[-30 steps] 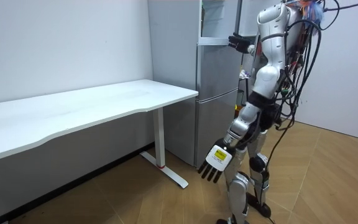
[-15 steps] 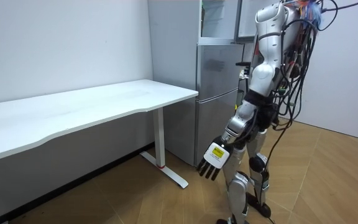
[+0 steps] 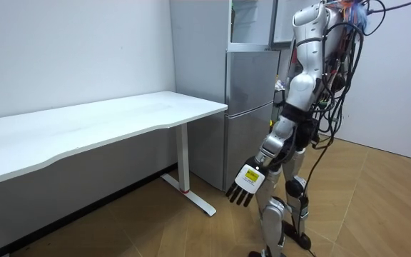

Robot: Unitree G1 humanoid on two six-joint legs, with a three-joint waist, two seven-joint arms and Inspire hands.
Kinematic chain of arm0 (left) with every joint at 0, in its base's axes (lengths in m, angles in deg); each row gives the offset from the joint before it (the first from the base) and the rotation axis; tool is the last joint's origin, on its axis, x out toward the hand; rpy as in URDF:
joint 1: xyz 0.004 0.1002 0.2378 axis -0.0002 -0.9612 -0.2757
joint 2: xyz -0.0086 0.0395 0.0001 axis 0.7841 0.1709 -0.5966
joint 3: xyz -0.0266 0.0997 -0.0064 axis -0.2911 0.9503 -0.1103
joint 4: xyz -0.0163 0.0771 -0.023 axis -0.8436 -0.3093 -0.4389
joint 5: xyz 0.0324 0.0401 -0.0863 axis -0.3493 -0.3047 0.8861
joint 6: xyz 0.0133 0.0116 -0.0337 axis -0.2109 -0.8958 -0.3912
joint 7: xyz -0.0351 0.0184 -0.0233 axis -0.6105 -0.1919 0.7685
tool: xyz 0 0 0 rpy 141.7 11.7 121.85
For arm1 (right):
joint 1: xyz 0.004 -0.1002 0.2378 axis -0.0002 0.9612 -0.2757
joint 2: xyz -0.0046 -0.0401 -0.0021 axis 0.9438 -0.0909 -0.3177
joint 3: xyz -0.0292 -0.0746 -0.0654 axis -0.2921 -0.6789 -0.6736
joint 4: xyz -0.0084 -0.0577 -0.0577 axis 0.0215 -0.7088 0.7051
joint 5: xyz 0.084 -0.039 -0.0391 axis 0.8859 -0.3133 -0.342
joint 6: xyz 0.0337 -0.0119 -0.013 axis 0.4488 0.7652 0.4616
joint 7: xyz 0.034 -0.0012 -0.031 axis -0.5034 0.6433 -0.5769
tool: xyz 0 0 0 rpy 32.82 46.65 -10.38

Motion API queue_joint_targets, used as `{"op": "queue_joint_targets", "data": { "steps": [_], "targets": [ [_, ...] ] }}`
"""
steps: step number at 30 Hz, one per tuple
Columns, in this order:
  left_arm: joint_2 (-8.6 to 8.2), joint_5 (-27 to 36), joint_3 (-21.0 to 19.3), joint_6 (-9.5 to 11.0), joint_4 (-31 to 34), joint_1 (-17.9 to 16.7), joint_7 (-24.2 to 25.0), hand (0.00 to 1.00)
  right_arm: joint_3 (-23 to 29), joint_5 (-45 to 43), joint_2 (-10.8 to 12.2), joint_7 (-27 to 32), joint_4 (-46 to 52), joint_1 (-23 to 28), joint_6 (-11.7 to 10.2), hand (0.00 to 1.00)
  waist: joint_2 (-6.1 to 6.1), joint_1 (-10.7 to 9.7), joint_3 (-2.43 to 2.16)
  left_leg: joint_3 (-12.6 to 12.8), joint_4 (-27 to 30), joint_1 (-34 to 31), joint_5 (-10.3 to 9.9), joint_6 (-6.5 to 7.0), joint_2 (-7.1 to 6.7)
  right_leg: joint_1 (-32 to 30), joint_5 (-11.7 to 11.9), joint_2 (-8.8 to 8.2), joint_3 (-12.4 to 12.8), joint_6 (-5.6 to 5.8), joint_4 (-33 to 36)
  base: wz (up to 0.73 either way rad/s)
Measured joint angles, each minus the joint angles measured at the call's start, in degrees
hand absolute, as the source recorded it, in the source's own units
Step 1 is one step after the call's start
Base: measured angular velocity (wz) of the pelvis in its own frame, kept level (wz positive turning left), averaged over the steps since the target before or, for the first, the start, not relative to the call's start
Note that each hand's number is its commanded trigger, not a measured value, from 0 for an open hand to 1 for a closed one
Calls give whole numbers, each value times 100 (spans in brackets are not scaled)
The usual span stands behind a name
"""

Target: Put the bottle in the upper fridge

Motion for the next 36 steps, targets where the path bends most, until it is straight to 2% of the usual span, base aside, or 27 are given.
{"op": "queue_joint_targets", "data": {
  "steps": [3,6,11,18,25,30,36],
  "targets": [
    [-6,-2,6,78,0,-25,-81,0,-27,-12,14,-19,-990,-2,-6,0,-43,7,2,-36,0,56,-1,1,-16,101,-5,-5,-27,7,-91,7],
    [-8,9,99,80,-10,-58,-104,0,-28,40,65,-13,-1838,17,-1,0,-13,4,16,-40,-2,92,-6,5,-19,152,-14,-5,-33,17,-97,0],
    [-8,5,207,83,-99,-61,-108,0,-29,356,231,-23,-2266,93,61,0,75,-14,14,-43,-35,136,-6,5,-20,152,-18,-4,-18,15,-87,-1],
    [-9,2,198,79,-137,-253,-108,0,70,670,241,-125,-2290,26,70,0,49,-48,7,-21,-42,175,-9,5,-19,169,-18,-3,6,15,-87,-2],
    [-7,-1,150,82,-135,-310,-107,0,497,822,231,-116,-2261,-50,18,0,21,-148,1,9,-57,192,-9,5,-18,166,-19,-3,22,15,-81,0],
    [-7,-2,142,81,-122,-322,-107,0,722,1034,201,24,-2130,-66,-22,0,-1,-201,2,12,-88,207,-8,6,-25,168,-23,-6,20,21,-81,0],
    [30,-4,56,83,-114,-347,-107,0,967,1304,179,490,-1459,-74,-44,0,-96,-289,5,54,-99,238,-8,6,-35,168,-30,-15,70,31,-79,-3]
  ]
}}
